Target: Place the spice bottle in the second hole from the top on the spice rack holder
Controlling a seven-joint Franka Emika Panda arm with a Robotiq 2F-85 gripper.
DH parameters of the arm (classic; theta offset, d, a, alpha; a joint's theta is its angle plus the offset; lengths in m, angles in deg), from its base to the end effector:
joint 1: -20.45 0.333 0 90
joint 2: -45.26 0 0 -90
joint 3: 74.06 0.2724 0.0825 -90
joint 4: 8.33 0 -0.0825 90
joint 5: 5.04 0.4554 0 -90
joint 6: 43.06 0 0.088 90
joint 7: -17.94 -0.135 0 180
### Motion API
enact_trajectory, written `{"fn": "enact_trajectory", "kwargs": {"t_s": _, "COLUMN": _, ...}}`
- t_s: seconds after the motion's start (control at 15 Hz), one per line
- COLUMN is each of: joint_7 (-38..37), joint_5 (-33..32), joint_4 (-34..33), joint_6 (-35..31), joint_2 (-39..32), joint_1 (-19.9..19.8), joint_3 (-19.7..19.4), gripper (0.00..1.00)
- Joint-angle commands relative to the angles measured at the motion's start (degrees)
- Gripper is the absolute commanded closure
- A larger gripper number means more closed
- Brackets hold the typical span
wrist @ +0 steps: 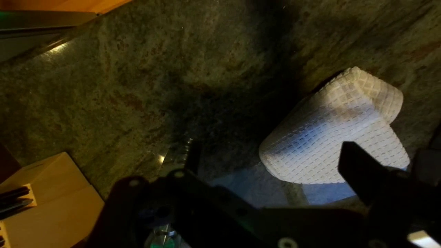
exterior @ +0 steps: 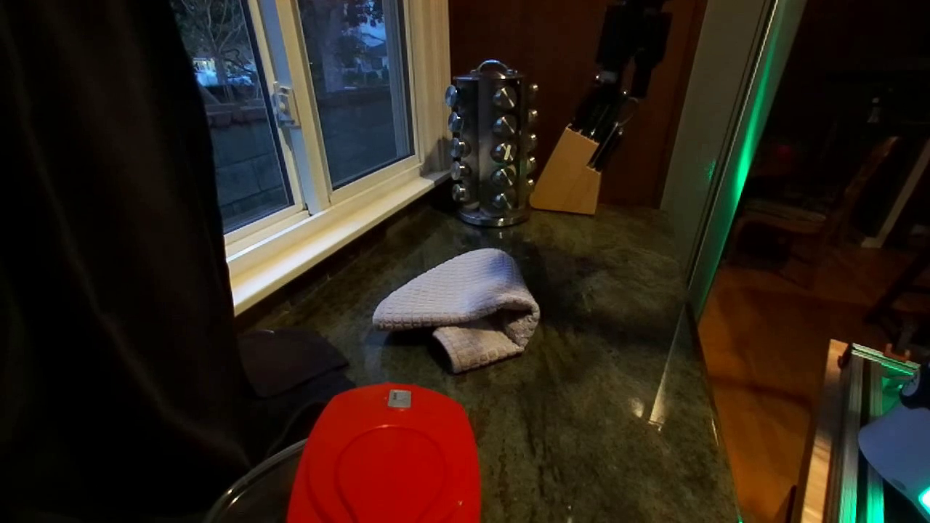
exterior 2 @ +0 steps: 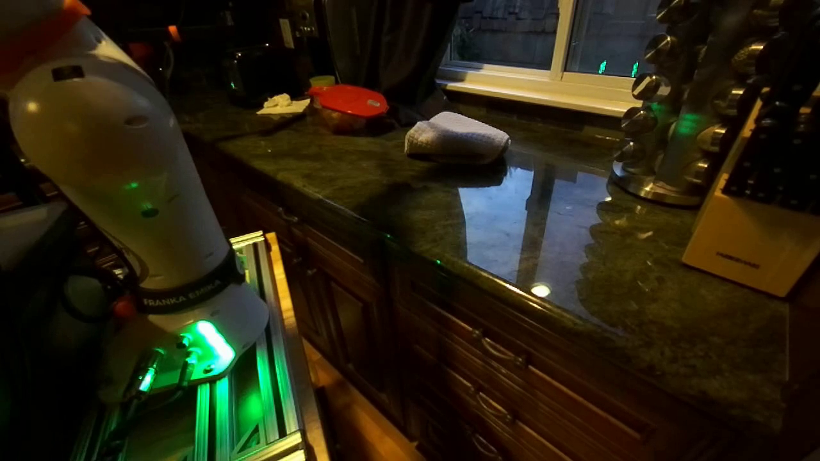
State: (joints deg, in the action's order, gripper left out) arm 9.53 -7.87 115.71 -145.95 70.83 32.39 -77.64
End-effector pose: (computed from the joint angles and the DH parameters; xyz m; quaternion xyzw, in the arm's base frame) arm 0.5133 0.0685 0.5006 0.9992 0.0067 0.0394 0.0050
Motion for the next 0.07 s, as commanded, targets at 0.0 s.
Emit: {"fn": "enact_trajectory", "kwargs": {"t_s": 0.0, "joint_7": 1.4, "joint_5": 1.4, "joint_4": -0.1, "joint_6": 0.1, "joint_2": -0.3, "joint_1": -3.8, "joint_3": 2.9, "gripper": 0.0}}
